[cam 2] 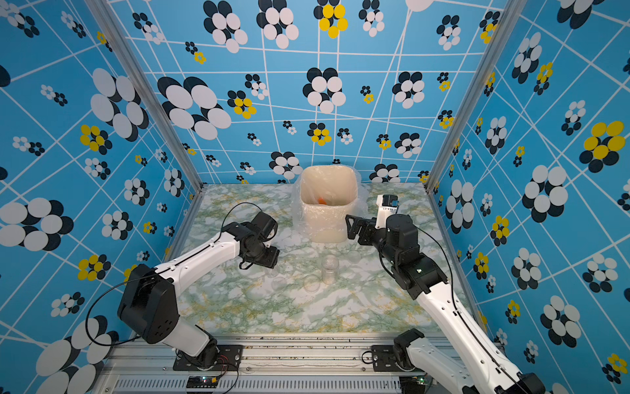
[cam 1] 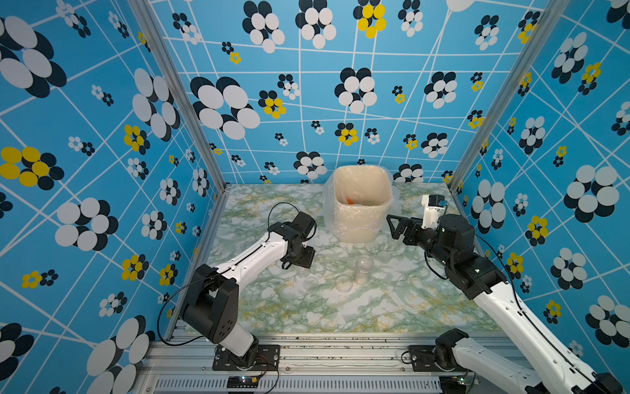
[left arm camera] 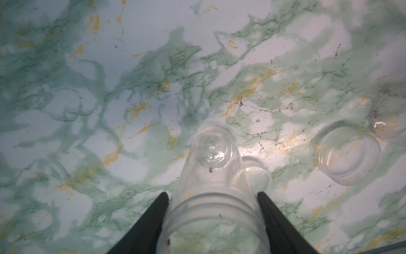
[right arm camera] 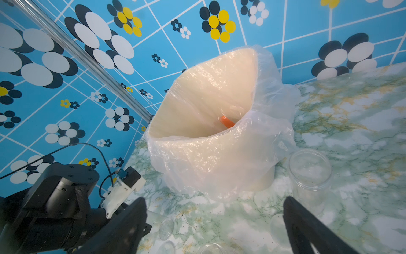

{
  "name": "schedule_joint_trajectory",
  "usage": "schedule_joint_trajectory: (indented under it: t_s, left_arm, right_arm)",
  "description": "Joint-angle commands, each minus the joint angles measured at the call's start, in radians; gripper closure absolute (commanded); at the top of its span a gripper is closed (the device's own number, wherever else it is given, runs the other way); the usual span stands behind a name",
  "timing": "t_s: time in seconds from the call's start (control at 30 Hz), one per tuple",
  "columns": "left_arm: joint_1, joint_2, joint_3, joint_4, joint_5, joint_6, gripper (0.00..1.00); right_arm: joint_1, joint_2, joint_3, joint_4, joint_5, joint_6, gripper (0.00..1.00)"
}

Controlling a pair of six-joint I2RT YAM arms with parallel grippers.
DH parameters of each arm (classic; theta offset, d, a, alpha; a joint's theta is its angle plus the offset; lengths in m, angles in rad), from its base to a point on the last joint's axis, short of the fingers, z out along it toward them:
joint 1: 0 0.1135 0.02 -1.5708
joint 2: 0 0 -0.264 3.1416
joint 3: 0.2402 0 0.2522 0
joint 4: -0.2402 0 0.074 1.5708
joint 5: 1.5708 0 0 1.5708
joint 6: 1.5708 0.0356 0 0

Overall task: Empty the moldy dried flower tea in the jars
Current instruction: Place the jar at the center of the board.

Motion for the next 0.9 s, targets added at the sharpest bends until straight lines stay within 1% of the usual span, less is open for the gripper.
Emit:
schedule_joint_trajectory:
  t_s: [0.0,0.07,0.1,0.13,0.23,0.3,0.37,0.47,0.57,0.63,0.73,0.8,0.87]
  left_arm:
    - [-0.007,-0.006,0.014,-0.034,0.013,-0.001,0.21]
    - [-0.008,-0.021,0.022,-0.038,0.019,-0.003,0.13]
    - [-0.006,-0.029,0.030,-0.042,0.019,-0.003,0.05]
    - [-0.005,-0.037,0.037,-0.049,0.022,-0.004,0.01]
    - [-0.005,-0.087,0.078,-0.064,0.038,-0.004,0.01]
    - [-0.005,-0.151,0.104,-0.055,0.043,-0.005,0.01]
    - [-0.004,-0.242,0.101,-0.006,0.042,-0.002,0.01]
    - [0.002,-0.400,0.029,0.130,0.017,0.023,0.00]
    - [0.025,-0.578,-0.116,0.299,-0.070,0.058,0.00]
    - [0.071,-0.680,-0.216,0.397,-0.111,0.061,0.00]
    - [0.195,-0.801,-0.366,0.524,-0.133,0.025,0.01]
    - [0.290,-0.845,-0.451,0.610,-0.133,-0.004,0.01]
    - [0.369,-0.857,-0.506,0.669,-0.125,-0.039,0.00]
  right_arm:
    - [-0.006,-0.002,-0.005,-0.020,-0.011,-0.022,0.01]
    - [-0.006,-0.004,-0.003,-0.022,-0.011,-0.025,0.01]
    - [-0.006,-0.005,-0.004,-0.024,-0.010,-0.028,0.01]
    - [-0.006,-0.006,-0.002,-0.025,-0.009,-0.030,0.01]
    - [-0.008,-0.017,-0.004,-0.031,0.010,-0.051,0.01]
    - [-0.008,-0.032,-0.012,-0.031,0.036,-0.072,0.01]
    - [-0.009,-0.055,-0.031,-0.023,0.067,-0.091,0.01]
    - [-0.011,-0.099,-0.080,-0.002,0.138,-0.107,0.01]
    - [-0.014,-0.155,-0.145,0.011,0.216,-0.119,0.01]
    - [-0.018,-0.192,-0.196,0.017,0.270,-0.127,0.01]
    - [-0.022,-0.248,-0.284,0.033,0.365,-0.137,0.01]
    - [-0.025,-0.277,-0.352,0.054,0.454,-0.133,0.01]
    - [-0.032,-0.295,-0.418,0.086,0.527,-0.126,0.01]
